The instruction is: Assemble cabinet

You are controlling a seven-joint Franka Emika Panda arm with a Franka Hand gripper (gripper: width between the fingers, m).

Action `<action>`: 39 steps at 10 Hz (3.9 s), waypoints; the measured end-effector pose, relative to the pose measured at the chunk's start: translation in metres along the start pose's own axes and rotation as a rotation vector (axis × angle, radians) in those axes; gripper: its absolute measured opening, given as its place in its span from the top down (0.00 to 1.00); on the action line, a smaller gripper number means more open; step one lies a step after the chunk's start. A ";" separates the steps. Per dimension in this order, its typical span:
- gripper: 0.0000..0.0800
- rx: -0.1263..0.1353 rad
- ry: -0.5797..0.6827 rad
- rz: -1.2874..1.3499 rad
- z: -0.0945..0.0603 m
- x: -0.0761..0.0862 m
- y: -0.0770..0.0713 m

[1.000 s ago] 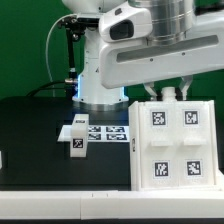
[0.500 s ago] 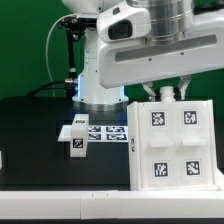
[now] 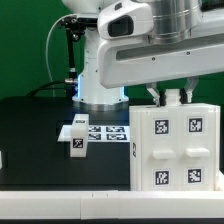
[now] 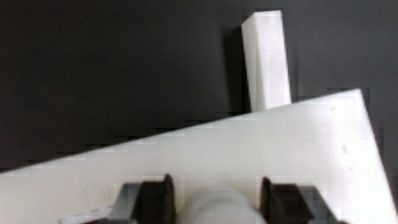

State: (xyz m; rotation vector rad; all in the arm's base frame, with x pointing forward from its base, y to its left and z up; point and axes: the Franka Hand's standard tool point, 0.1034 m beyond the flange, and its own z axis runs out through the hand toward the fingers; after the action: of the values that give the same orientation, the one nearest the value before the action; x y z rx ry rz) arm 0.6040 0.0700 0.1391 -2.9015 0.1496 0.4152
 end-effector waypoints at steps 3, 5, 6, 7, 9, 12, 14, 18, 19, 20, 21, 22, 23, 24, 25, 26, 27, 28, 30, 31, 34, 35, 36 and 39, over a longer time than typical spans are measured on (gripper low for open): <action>0.51 0.001 0.001 -0.001 -0.001 0.000 -0.001; 0.10 0.000 -0.009 0.022 -0.007 -0.004 -0.003; 0.10 -0.001 -0.001 0.032 -0.016 -0.010 -0.007; 0.02 -0.007 -0.008 0.035 -0.016 -0.031 -0.006; 0.01 -0.018 0.004 0.049 -0.016 -0.071 0.001; 0.00 -0.020 0.016 0.069 -0.011 -0.077 0.002; 0.00 -0.020 0.017 0.073 -0.011 -0.078 0.005; 0.00 -0.022 0.018 0.106 0.003 -0.107 0.063; 0.00 -0.023 0.018 0.100 0.002 -0.106 0.058; 0.00 -0.024 0.019 0.097 0.002 -0.106 0.058; 0.00 -0.024 0.018 0.098 0.002 -0.106 0.058; 0.00 -0.024 0.018 0.098 0.002 -0.106 0.058; 0.00 -0.025 0.002 0.071 0.004 -0.108 0.064; 0.00 -0.037 -0.047 0.084 0.006 -0.111 0.088; 0.00 -0.062 -0.059 0.109 0.009 -0.107 0.105; 0.00 -0.059 -0.052 0.111 0.013 -0.104 0.112; 0.00 -0.059 -0.052 0.107 0.012 -0.104 0.110; 0.00 -0.060 -0.053 0.106 0.013 -0.104 0.109; 0.00 -0.068 -0.066 0.102 0.017 -0.105 0.114; 0.00 -0.085 -0.108 0.108 0.028 -0.108 0.127; 0.00 -0.136 -0.153 0.079 0.039 -0.107 0.135; 0.00 -0.134 -0.193 0.082 0.040 -0.111 0.135; 0.00 -0.129 -0.274 0.083 0.043 -0.115 0.140; 0.00 -0.116 -0.640 0.221 0.048 -0.109 0.172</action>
Offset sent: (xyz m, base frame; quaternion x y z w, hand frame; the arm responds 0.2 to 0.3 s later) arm 0.0000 0.0000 0.0000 0.0000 0.0000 0.0000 1.0000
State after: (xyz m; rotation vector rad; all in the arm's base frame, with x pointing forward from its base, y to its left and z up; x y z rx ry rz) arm 0.4648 -0.0787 0.0926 -2.6997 0.3490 1.3928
